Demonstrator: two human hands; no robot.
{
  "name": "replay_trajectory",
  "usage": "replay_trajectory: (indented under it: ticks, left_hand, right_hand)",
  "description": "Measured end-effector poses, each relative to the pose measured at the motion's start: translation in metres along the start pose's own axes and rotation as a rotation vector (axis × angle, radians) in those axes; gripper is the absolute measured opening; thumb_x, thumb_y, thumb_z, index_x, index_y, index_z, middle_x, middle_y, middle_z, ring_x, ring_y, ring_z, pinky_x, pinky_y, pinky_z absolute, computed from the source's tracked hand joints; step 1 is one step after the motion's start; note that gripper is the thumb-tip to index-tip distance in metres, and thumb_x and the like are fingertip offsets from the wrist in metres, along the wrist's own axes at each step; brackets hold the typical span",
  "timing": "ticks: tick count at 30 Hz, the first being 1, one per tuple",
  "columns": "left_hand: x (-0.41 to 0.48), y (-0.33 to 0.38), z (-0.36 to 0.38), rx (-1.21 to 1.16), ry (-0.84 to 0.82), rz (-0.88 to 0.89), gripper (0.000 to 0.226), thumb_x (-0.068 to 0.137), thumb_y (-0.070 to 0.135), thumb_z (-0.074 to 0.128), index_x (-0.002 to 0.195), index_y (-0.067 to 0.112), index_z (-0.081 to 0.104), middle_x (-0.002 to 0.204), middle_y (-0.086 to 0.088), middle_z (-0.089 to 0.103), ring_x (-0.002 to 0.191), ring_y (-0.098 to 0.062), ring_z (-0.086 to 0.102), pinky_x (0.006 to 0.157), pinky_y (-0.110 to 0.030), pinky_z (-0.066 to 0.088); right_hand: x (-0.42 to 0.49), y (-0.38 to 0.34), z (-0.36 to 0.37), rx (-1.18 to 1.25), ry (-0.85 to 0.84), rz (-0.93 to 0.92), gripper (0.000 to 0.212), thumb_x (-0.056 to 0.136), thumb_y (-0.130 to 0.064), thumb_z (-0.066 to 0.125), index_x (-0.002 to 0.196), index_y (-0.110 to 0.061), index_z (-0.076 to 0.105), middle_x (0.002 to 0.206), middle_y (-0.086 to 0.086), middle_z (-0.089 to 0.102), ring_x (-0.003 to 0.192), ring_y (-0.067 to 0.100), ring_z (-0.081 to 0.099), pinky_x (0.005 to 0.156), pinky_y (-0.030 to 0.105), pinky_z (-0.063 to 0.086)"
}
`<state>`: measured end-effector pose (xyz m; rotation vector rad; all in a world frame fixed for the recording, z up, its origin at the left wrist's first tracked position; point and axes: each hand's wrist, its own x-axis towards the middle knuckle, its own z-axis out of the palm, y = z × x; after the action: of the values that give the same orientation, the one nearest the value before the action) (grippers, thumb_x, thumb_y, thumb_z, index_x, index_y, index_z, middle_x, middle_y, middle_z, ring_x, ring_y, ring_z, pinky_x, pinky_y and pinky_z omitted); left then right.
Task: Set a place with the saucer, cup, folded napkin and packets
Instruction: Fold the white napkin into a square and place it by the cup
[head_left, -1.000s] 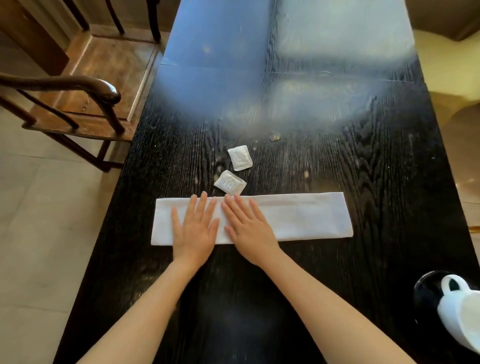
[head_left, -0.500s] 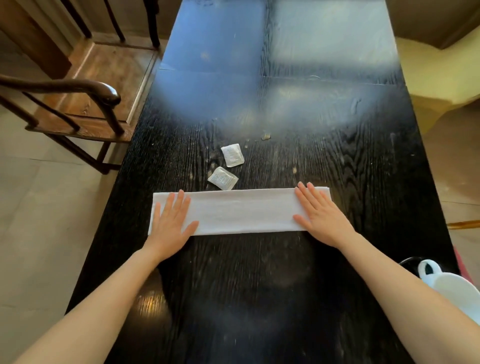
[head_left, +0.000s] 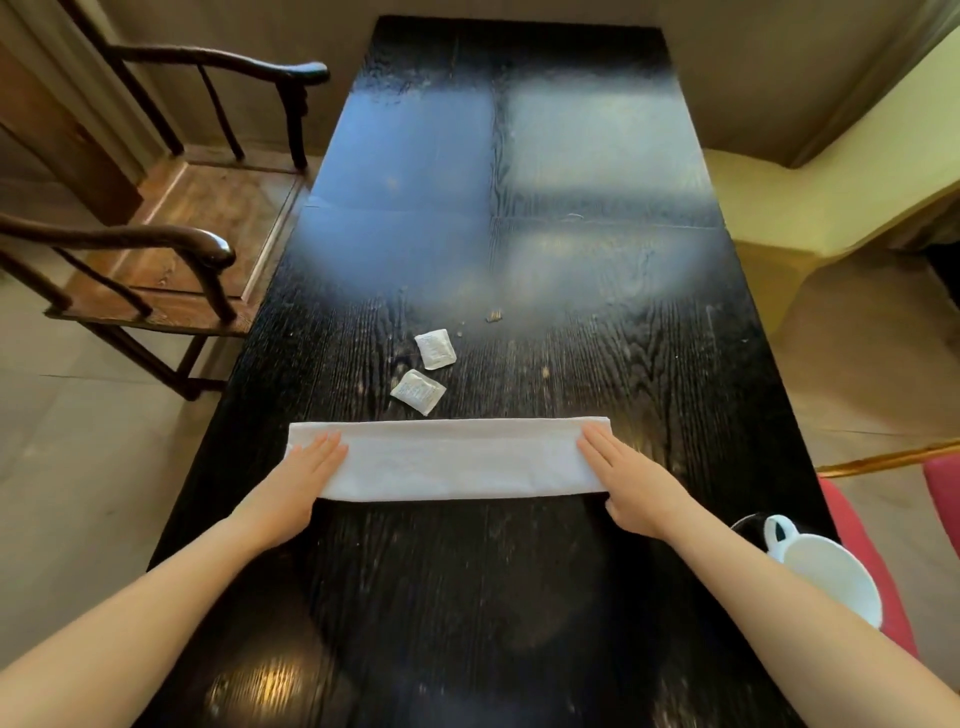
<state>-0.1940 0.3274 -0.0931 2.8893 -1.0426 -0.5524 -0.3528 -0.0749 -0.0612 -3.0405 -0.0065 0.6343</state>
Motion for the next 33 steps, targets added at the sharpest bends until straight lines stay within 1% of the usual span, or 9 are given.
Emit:
replay_trajectory:
  ticks: [3, 6, 9, 12, 16, 20, 24, 29, 33]
  left_hand:
    - [0.000, 0.001, -0.007, -0.114, 0.116, -0.074, 0.057, 0.089, -0.002, 0.044, 0.143, 0.012, 0.031, 0.151, -0.009, 0.034, 0.138, -0.028, 0.034, 0.116, -0.040, 0.024]
    - [-0.001, -0.004, -0.026, -0.371, 0.153, -0.241, 0.035, 0.089, 0.002, 0.048, 0.119, 0.015, 0.063, 0.127, -0.009, 0.062, 0.117, -0.029, 0.056, 0.101, -0.041, 0.041]
    - [-0.011, -0.015, -0.045, -0.484, 0.215, -0.331, 0.020, 0.087, 0.006, 0.057, 0.099, 0.012, 0.072, 0.099, -0.010, 0.072, 0.097, -0.027, 0.064, 0.082, -0.034, 0.046]
    - [-0.020, -0.022, -0.063, -0.776, 0.238, -0.452, 0.012, 0.085, 0.014, 0.065, 0.096, 0.014, 0.069, 0.087, -0.007, 0.069, 0.089, -0.028, 0.064, 0.072, -0.032, 0.046]
    - [-0.030, -0.019, -0.072, -1.197, 0.193, -0.570, 0.029, 0.087, 0.015, 0.061, 0.115, 0.006, 0.060, 0.094, -0.007, 0.067, 0.085, -0.022, 0.065, 0.069, -0.031, 0.053]
    - [-0.030, -0.009, -0.061, -1.295, 0.104, -0.668, 0.028, 0.091, 0.012, 0.054, 0.118, 0.005, 0.056, 0.093, -0.009, 0.065, 0.080, -0.019, 0.061, 0.068, -0.031, 0.051]
    - [-0.025, 0.004, -0.043, -1.350, 0.028, -0.721, 0.031, 0.091, 0.007, 0.054, 0.121, 0.003, 0.055, 0.103, -0.015, 0.063, 0.077, -0.018, 0.061, 0.064, -0.029, 0.051]
    - [-0.025, 0.014, -0.029, -1.442, 0.179, -0.782, 0.036, 0.085, 0.000, 0.058, 0.121, -0.002, 0.055, 0.094, -0.015, 0.065, 0.075, -0.022, 0.061, 0.064, -0.032, 0.050]
    - [-0.035, 0.035, -0.029, -1.563, 0.349, -0.753, 0.038, 0.086, 0.001, 0.056, 0.124, -0.001, 0.054, 0.105, -0.016, 0.064, 0.083, -0.022, 0.061, 0.074, -0.032, 0.051]
  right_hand:
    - [-0.003, -0.001, -0.002, 0.158, 0.116, 0.042, 0.060, 0.087, -0.013, 0.052, 0.143, -0.008, 0.031, 0.154, 0.004, 0.026, 0.137, 0.021, 0.036, 0.113, 0.029, 0.027]
    - [0.003, -0.004, -0.003, 0.375, 0.195, 0.161, 0.037, 0.088, -0.014, 0.052, 0.125, -0.013, 0.053, 0.131, 0.003, 0.055, 0.114, 0.023, 0.057, 0.097, 0.036, 0.047]
    - [0.009, -0.001, -0.014, 0.606, 0.269, 0.328, 0.018, 0.088, -0.015, 0.052, 0.097, -0.011, 0.066, 0.098, 0.007, 0.070, 0.094, 0.026, 0.063, 0.080, 0.038, 0.049]
    - [0.003, 0.004, -0.035, 0.918, 0.303, 0.428, 0.013, 0.088, -0.016, 0.057, 0.084, -0.006, 0.066, 0.079, 0.006, 0.066, 0.076, 0.020, 0.060, 0.061, 0.031, 0.043]
    - [-0.007, 0.002, -0.041, 1.211, 0.263, 0.447, 0.005, 0.088, -0.016, 0.059, 0.085, -0.019, 0.063, 0.086, 0.001, 0.065, 0.082, 0.015, 0.062, 0.068, 0.030, 0.053]
    - [-0.005, -0.006, -0.019, 1.136, 0.231, 0.535, 0.012, 0.087, -0.014, 0.059, 0.096, -0.009, 0.065, 0.088, 0.006, 0.065, 0.084, 0.023, 0.063, 0.058, 0.024, 0.046]
    - [0.000, -0.019, 0.003, 1.077, 0.236, 0.649, 0.023, 0.088, -0.024, 0.056, 0.104, -0.009, 0.062, 0.094, 0.007, 0.064, 0.087, 0.023, 0.062, 0.065, 0.028, 0.049]
    - [-0.011, -0.031, 0.005, 1.421, 0.363, 0.706, 0.030, 0.089, -0.023, 0.058, 0.114, -0.006, 0.060, 0.098, 0.006, 0.063, 0.092, 0.023, 0.061, 0.072, 0.029, 0.051]
    - [-0.028, -0.049, 0.000, 1.678, 0.416, 0.546, 0.029, 0.088, -0.022, 0.060, 0.117, -0.016, 0.059, 0.108, 0.005, 0.065, 0.100, 0.022, 0.062, 0.078, 0.030, 0.053]
